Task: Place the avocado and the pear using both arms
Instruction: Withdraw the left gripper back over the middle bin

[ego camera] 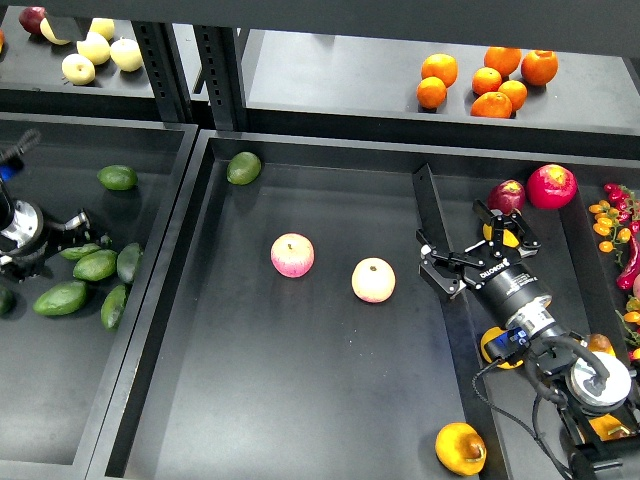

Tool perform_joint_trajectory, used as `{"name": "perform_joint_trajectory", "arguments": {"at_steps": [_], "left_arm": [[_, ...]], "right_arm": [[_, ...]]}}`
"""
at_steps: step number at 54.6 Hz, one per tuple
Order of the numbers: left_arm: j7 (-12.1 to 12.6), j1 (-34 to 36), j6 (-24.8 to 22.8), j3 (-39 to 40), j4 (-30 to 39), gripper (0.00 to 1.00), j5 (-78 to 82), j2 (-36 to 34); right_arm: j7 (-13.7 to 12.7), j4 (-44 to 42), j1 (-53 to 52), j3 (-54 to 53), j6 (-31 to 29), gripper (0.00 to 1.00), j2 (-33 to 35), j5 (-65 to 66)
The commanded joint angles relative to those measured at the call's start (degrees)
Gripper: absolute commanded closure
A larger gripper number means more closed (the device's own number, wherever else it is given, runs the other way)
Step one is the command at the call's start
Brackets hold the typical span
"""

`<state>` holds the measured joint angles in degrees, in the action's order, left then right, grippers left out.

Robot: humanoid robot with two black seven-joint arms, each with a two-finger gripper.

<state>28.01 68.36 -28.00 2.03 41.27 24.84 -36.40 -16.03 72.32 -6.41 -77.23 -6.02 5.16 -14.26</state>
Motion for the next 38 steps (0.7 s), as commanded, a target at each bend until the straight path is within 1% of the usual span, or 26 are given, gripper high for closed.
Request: {"name": "perform_joint_trajectory", "arguments": {"at_steps": [1,13,24,29,38], "left_arm": [[0.0,-1.4,0.0,9.3,0.7,0.01,-0.7,-0.1],[0.0,-5.2,0.0,22.1,1.2,0.01,-3.0,0.2],[0.0,-12.2,0.0,30.8,1.2,0.01,-10.7,1.1],[0.0,-14.8,0.0,34.6,1.1,0.01,-15.2,2.7],[0.0,-21.6,0.0,42.3,1.4,0.01,-19.9,9.5]], "right_arm": [[0.0,-0.1,0.0,-0.2,0.0,0.0,0.1,-0.1],[0.0,-0.1,-0.1,-0.9,0.0,0.0,0.3,-0.1],[0.0,-0.2,0.0,-1.0,-0.6,0.0,1.0,-0.1],[0.0,-0.2,0.0,-1.3,-1.8,0.0,1.8,-0.1],[-0.1,-0.7,1.4,-0.8,-3.5,0.0,3.7,-0.1]]}}
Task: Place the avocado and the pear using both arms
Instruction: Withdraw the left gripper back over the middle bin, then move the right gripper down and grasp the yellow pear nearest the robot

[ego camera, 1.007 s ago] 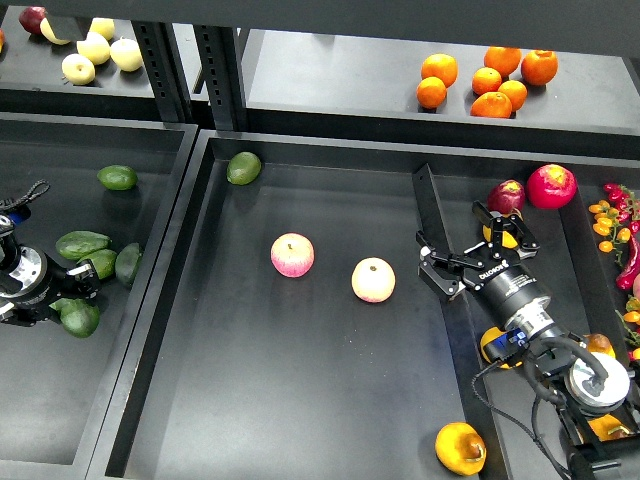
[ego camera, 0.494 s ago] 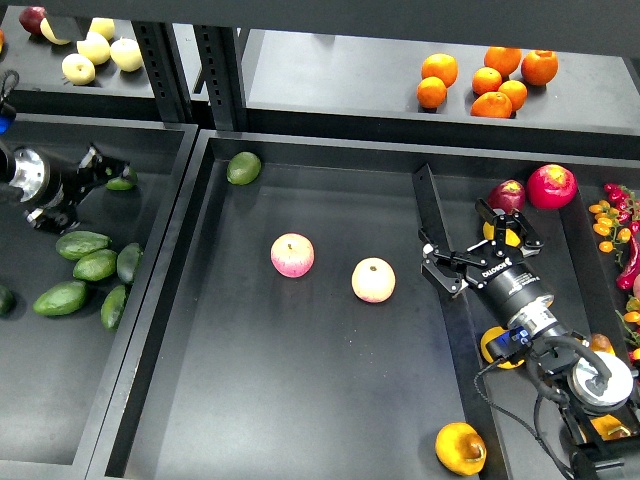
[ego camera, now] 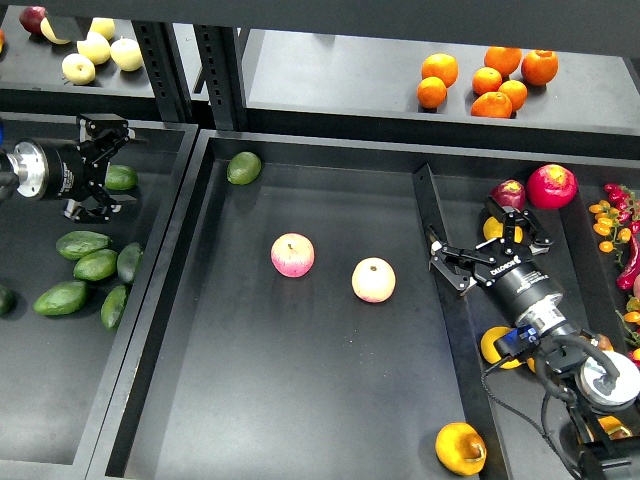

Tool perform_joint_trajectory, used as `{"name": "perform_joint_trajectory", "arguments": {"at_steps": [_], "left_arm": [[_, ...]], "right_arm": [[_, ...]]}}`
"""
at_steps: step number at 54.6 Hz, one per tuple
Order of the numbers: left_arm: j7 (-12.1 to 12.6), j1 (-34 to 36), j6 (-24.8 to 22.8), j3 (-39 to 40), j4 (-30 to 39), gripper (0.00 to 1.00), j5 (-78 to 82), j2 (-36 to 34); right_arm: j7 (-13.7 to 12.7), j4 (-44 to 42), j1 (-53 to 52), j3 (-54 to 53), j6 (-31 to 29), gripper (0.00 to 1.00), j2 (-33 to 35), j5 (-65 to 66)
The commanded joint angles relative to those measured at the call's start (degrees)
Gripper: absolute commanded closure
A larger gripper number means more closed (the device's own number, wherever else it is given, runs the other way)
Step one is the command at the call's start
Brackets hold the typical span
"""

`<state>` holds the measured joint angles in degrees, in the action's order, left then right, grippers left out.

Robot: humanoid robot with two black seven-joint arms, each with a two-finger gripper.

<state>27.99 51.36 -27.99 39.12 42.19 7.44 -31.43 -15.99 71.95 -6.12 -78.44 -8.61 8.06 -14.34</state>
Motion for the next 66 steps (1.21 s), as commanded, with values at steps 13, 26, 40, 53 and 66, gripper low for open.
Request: {"name": "perform_joint_trajectory", "arguments": {"at_steps": [13,26,40,53,66], "left_arm": [[0.0,-13.7,0.0,20.9,3.0,0.01,-2.5,18.4],[0.0,-17.5,0.0,28.8,3.2,0.01,-2.5,29.2],[0.0,-20.8,0.0,35.4,2.9,0.01,-2.6,31.4],[0.0,-25.2,0.0,39.3,4.7,0.01,-2.7,31.4],[0.0,-29.6,0.0,41.3,7.8,0.01,-5.6,31.4]], "right_arm": [[-0.4,-0.1,2.3,0.9,-0.9,0.0,3.6,0.0],[-0.9,0.2,1.9,1.4,-1.0,0.0,9.8,0.0],[-4.7,0.3,-2.3,8.3,-1.0,0.0,20.1,0.0],[-6.7,0.8,-6.7,17.0,-1.0,0.0,27.5,-0.1],[-10.7,0.9,-20.0,35.5,-1.1,0.0,36.5,0.0]]}}
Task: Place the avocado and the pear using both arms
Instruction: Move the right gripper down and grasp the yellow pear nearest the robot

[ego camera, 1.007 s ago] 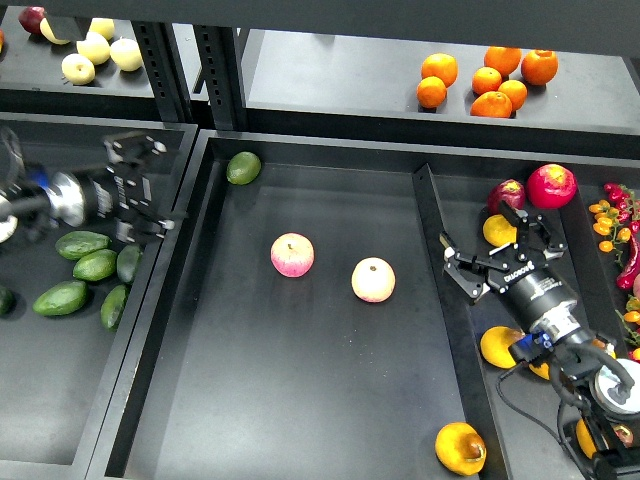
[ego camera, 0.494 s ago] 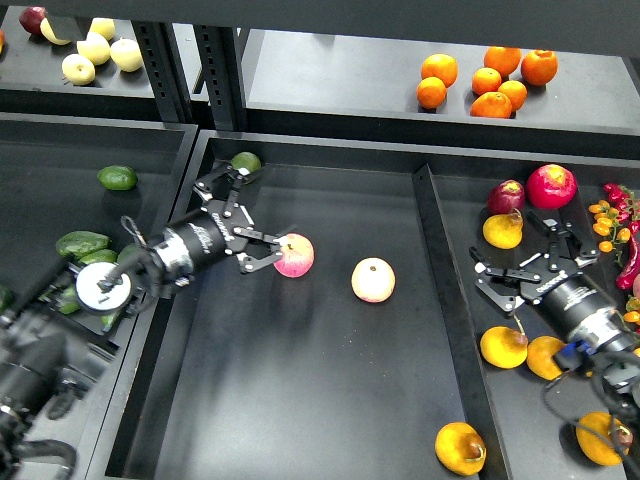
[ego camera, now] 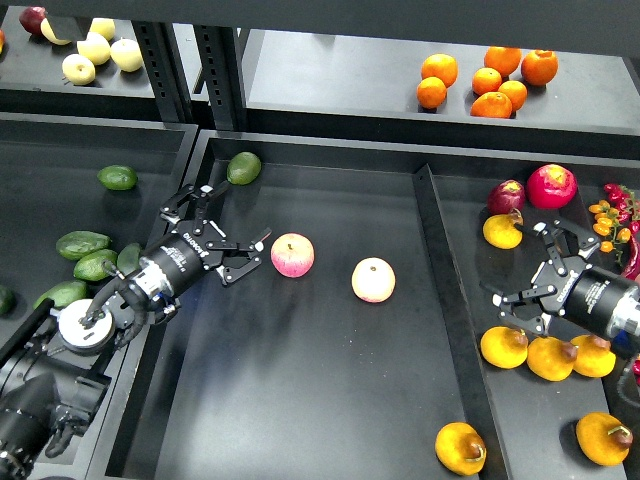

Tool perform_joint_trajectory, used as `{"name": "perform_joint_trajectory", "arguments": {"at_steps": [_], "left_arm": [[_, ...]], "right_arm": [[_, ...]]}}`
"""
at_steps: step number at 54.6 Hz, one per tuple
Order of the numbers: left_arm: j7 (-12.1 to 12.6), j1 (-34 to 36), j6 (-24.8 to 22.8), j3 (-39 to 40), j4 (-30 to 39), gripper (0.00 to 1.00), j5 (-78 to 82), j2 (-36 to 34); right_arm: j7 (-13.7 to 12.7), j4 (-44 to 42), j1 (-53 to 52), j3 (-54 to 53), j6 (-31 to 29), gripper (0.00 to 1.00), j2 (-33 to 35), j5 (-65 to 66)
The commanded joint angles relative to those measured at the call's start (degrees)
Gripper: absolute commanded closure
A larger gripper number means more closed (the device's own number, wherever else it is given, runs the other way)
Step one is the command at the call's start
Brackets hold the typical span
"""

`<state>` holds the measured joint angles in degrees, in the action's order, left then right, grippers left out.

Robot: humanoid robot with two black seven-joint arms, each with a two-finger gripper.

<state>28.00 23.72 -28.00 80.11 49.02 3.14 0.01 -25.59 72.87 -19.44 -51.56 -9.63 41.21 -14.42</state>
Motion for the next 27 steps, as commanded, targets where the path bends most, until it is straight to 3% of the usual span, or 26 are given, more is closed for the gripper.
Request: {"name": "perform_joint_trajectory", "arguments": {"at_steps": [1,27], "left_arm": [[0.0,-2.1,0.0,0.3,1.2,0.01,-1.4,0.0],[0.0,-6.8,0.0,0.3,0.0,0.01,-10.1,0.0]], "right_arm": [[-1.2,0.0,-7.5,9.8,0.0,0.0,3.5,0.1],[-2.4,0.5,-28.9,40.4,-1.2,0.0,3.7,1.7]]}}
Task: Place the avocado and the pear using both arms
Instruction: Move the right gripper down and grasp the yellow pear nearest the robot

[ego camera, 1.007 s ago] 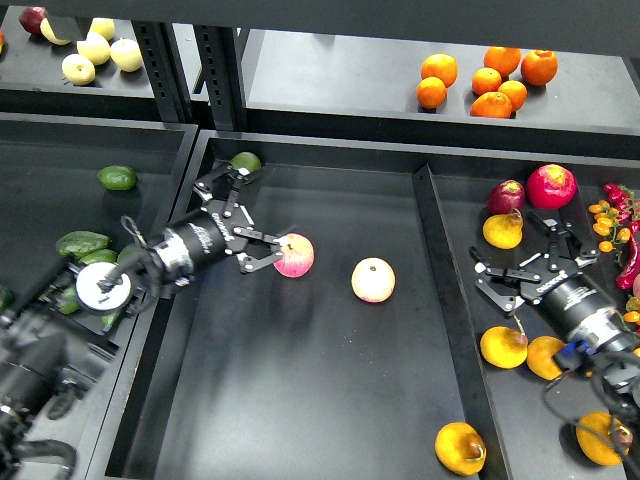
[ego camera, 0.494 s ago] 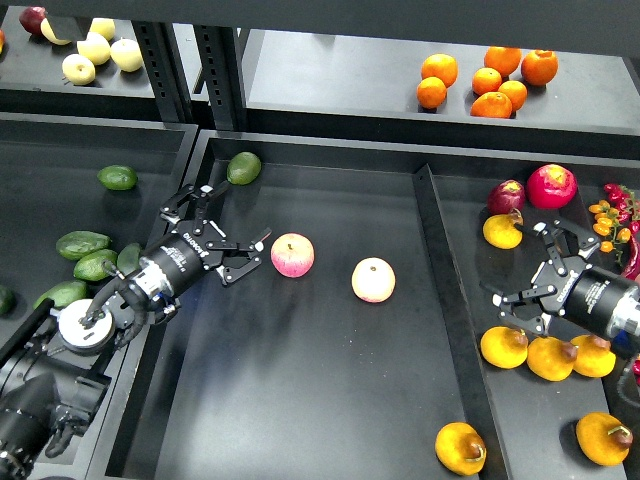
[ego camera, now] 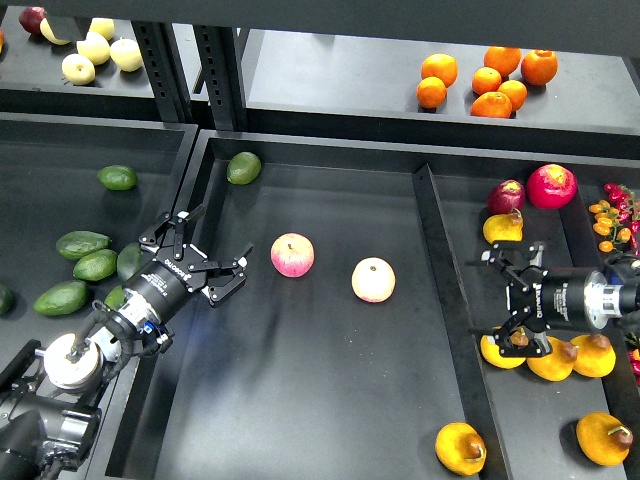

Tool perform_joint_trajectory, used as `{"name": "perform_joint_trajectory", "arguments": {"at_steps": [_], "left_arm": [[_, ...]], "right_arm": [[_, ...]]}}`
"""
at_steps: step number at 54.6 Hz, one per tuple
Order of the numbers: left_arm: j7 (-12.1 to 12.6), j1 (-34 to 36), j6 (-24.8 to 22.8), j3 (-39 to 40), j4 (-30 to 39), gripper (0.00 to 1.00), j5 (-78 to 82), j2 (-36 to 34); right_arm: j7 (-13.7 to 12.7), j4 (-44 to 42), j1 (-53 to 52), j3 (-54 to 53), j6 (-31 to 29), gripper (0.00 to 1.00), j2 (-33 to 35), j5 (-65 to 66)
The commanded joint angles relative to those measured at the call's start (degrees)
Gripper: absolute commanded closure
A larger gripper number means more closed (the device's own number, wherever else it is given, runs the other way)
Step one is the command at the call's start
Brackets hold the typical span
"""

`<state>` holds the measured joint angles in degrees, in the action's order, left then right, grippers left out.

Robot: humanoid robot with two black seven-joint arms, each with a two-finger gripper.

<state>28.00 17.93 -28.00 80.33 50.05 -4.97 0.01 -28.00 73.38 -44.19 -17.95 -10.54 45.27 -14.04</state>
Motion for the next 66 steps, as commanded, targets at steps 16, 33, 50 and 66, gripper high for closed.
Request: {"name": "perform_joint_trajectory", "arguments": {"at_steps": [16,33,50,66], "left_arm": [[0.0,-1.8,0.0,0.0,-5.8,0.01,-4.8,0.0],[0.0,-2.0,0.0,-0.5,-6.5,0.01,-5.2,0.0],[0.0,-1.6,0.0,-1.8,-6.4,0.01,-5.2,0.0],[0.0,-1.6,0.0,-2.6,-6.3,0.01,-5.2,0.0]], "right_arm": [[0.0,0.2,-12.1,17.2,-1.4,0.0,-2.1,3.4],[0.0,-0.1,-13.2,20.1,-11.4,0.0,-4.0,13.0],[0.0,-0.9,-13.2,25.6,-17.5,0.0,-5.6,22.7],[0.0,-1.6,-13.7,28.1,-17.5,0.0,-9.4,25.4]]}}
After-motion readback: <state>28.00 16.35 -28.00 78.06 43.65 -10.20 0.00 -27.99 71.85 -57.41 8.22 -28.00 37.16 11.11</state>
